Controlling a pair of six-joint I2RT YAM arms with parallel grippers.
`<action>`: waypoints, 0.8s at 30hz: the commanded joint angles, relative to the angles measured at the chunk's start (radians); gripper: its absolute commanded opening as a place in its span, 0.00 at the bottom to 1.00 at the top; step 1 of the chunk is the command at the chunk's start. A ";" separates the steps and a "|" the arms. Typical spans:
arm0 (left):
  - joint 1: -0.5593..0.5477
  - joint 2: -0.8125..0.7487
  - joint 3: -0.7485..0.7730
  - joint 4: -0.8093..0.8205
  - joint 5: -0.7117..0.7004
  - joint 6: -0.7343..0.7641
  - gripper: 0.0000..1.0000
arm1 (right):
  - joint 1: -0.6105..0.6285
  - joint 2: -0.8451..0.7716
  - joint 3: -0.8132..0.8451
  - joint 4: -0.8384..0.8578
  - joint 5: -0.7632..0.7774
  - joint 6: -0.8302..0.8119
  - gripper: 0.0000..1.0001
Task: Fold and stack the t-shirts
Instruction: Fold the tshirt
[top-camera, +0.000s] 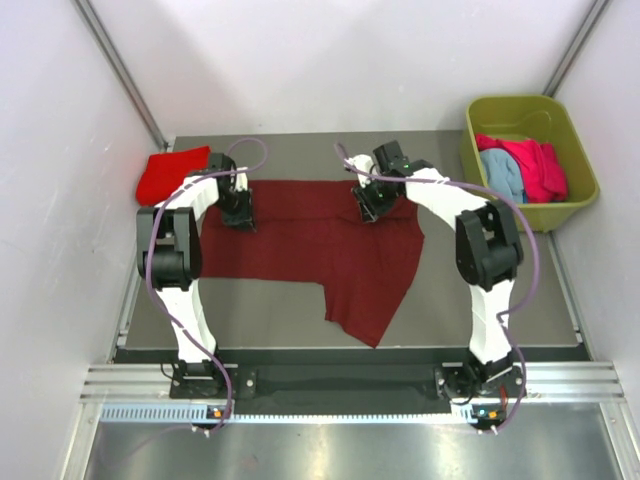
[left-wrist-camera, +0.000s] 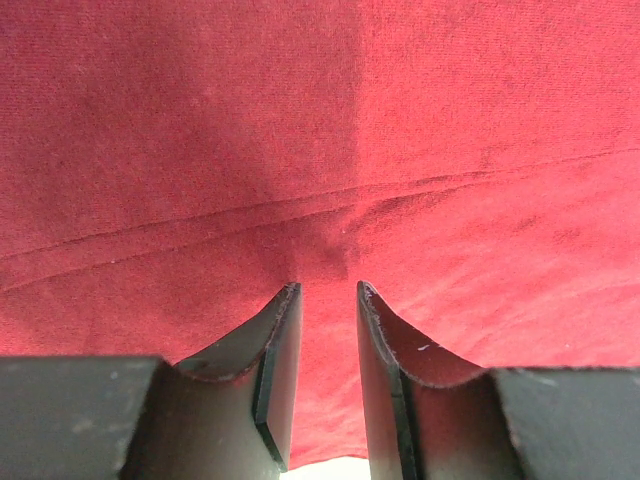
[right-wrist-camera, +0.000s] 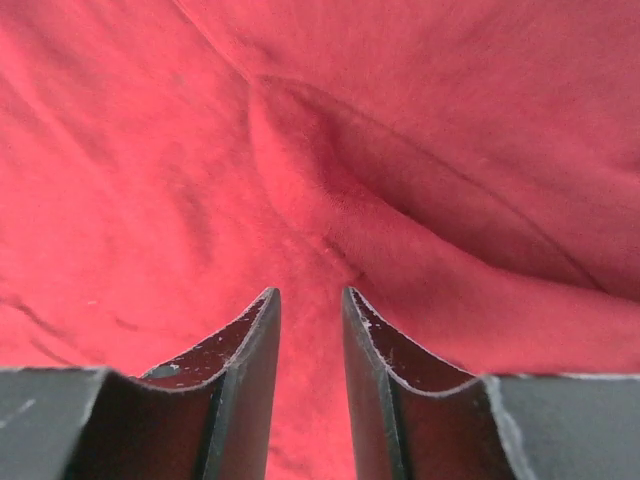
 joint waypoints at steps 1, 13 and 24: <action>0.005 -0.031 -0.001 0.008 0.002 -0.004 0.33 | 0.000 0.045 0.108 -0.053 -0.018 -0.034 0.31; 0.005 -0.051 -0.018 0.010 -0.012 -0.006 0.33 | 0.011 0.129 0.153 -0.045 -0.010 -0.025 0.31; 0.005 -0.036 -0.003 0.007 -0.018 -0.004 0.33 | 0.018 0.162 0.154 -0.071 0.017 -0.046 0.36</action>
